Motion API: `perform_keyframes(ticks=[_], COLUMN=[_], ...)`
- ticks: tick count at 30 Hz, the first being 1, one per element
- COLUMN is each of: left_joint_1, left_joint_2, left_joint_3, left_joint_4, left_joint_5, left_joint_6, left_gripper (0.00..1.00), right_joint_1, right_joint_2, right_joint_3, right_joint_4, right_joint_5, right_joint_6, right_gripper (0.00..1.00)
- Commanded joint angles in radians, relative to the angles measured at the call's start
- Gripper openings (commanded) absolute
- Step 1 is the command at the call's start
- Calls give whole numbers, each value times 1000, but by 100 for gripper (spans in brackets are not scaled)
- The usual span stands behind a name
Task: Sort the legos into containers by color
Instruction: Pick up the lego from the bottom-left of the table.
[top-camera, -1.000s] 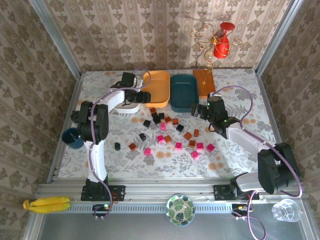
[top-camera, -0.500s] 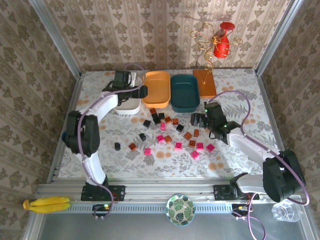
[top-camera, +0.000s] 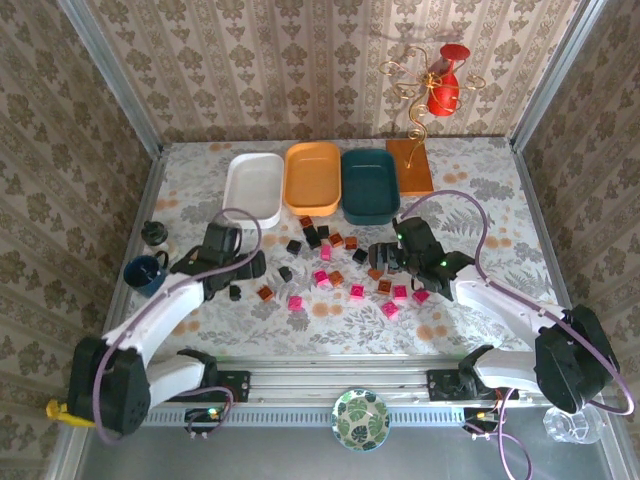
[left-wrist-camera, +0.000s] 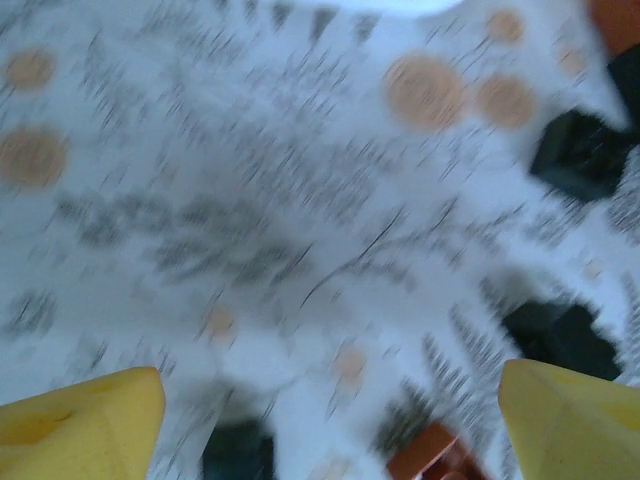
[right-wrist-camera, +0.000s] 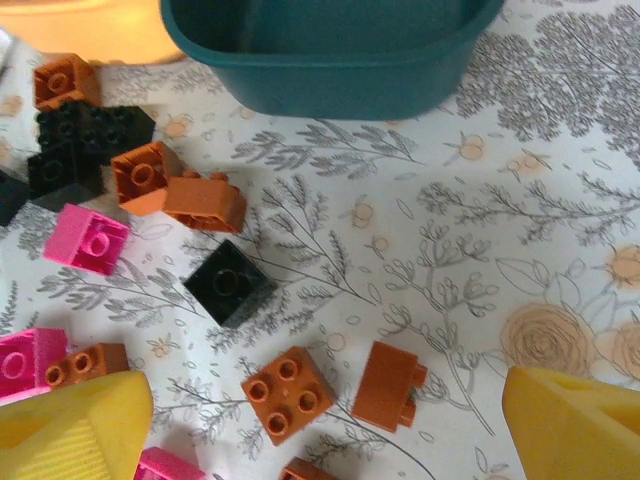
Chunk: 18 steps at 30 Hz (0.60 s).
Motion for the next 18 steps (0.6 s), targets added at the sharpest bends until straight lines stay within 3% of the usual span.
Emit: perform_keyframes(ticks=[1, 12, 18], left_joint_1=[4, 42, 56], left_joint_2=[-43, 156, 211], left_joint_3=[-33, -43, -29], left_joint_4=[-124, -67, -37], left_joint_5=[-55, 28, 42], left_joint_6=[-86, -59, -48], left_gripper=[88, 66, 48], right_joint_1=[12, 132, 197], right_joint_2=[34, 173, 182], right_joint_3=[21, 6, 4], right_joint_4=[96, 353, 364], right_joint_5=[-111, -525, -490], right_joint_6=[-45, -173, -220], right_gripper=[92, 93, 96])
